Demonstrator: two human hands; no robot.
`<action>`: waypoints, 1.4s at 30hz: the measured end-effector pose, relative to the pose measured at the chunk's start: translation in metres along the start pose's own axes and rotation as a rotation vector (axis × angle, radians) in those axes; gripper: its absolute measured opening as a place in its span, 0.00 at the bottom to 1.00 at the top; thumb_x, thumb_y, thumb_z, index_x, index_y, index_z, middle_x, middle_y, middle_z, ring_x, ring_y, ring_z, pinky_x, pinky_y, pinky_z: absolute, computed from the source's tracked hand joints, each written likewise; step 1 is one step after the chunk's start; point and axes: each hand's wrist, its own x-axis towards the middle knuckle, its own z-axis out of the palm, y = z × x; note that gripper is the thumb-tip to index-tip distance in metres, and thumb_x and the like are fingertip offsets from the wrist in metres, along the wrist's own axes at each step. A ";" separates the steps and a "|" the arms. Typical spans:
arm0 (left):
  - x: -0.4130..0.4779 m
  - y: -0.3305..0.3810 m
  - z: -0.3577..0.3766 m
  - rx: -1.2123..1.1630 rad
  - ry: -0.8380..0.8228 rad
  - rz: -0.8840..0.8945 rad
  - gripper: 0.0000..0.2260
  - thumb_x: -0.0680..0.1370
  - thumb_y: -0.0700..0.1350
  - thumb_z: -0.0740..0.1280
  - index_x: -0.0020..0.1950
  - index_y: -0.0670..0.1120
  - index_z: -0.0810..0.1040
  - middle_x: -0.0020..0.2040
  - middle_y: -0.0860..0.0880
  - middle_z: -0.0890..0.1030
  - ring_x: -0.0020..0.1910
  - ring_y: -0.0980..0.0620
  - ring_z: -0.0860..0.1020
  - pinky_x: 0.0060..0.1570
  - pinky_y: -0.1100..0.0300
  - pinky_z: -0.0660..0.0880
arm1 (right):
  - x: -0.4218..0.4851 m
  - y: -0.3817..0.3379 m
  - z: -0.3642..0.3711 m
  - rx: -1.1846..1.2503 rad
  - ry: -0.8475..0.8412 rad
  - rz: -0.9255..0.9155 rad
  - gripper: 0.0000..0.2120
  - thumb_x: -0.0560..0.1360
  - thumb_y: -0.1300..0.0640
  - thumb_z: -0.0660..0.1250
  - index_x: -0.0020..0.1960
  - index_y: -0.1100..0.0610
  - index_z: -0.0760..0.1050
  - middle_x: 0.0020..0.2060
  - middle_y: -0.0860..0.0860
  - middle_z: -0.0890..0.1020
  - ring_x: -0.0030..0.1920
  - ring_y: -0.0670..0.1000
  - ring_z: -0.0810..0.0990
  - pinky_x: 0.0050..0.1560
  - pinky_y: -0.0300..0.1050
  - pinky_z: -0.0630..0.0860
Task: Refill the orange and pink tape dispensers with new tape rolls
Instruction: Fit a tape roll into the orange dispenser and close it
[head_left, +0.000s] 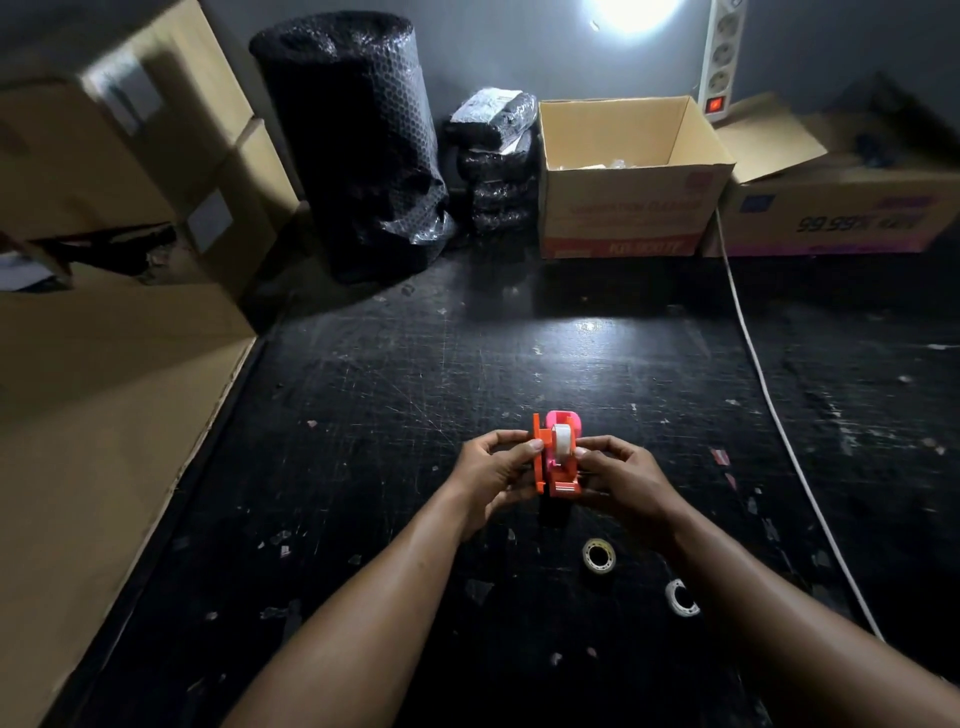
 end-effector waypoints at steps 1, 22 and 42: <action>-0.002 0.000 0.000 0.002 0.000 0.002 0.18 0.73 0.44 0.76 0.60 0.42 0.79 0.50 0.41 0.85 0.44 0.46 0.84 0.44 0.50 0.82 | -0.001 -0.001 0.000 0.010 -0.008 -0.009 0.11 0.75 0.62 0.69 0.56 0.64 0.77 0.49 0.65 0.84 0.40 0.57 0.86 0.37 0.48 0.82; 0.004 0.008 -0.007 0.032 0.011 0.008 0.17 0.74 0.41 0.74 0.60 0.39 0.78 0.43 0.44 0.85 0.36 0.51 0.84 0.32 0.59 0.80 | 0.006 -0.002 0.011 0.039 0.001 -0.015 0.09 0.75 0.63 0.69 0.54 0.62 0.78 0.45 0.62 0.86 0.42 0.57 0.87 0.37 0.47 0.82; 0.007 0.006 -0.006 0.012 0.009 0.050 0.15 0.74 0.40 0.74 0.59 0.39 0.77 0.44 0.42 0.84 0.40 0.47 0.84 0.41 0.51 0.84 | 0.012 0.000 0.013 -0.008 -0.017 -0.060 0.12 0.76 0.64 0.67 0.58 0.68 0.75 0.55 0.72 0.80 0.55 0.70 0.81 0.55 0.65 0.79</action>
